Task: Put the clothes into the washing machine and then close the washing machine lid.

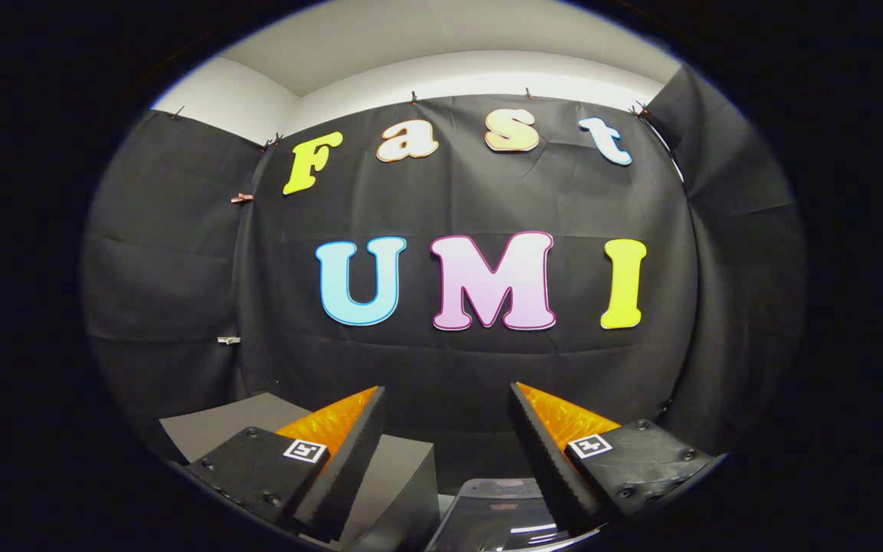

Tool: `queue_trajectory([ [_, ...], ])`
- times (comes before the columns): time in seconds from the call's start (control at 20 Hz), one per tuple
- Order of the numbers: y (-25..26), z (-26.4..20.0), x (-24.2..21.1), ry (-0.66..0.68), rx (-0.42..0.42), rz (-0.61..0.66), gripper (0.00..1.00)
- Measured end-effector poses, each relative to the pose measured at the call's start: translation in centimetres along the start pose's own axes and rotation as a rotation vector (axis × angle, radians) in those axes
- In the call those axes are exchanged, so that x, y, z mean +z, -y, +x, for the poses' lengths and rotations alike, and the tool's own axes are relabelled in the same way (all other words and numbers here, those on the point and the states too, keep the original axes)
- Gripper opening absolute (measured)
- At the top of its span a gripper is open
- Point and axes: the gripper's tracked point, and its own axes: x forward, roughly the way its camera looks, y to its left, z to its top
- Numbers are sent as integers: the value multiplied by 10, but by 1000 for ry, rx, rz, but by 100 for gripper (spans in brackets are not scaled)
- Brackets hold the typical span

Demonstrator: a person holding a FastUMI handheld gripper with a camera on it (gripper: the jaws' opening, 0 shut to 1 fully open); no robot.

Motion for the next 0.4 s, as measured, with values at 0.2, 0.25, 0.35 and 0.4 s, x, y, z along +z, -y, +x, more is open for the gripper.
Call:
queue_trajectory([
  [0.2, -6, 2, 3, 9, 7, 2, 98],
  [0.25, -7, 3, 2, 9, 7, 0, 98],
  [0.35, -10, 3, 1, 6, 10, 2, 98],
  [0.4, -10, 4, 1, 6, 7, 1, 98],
])
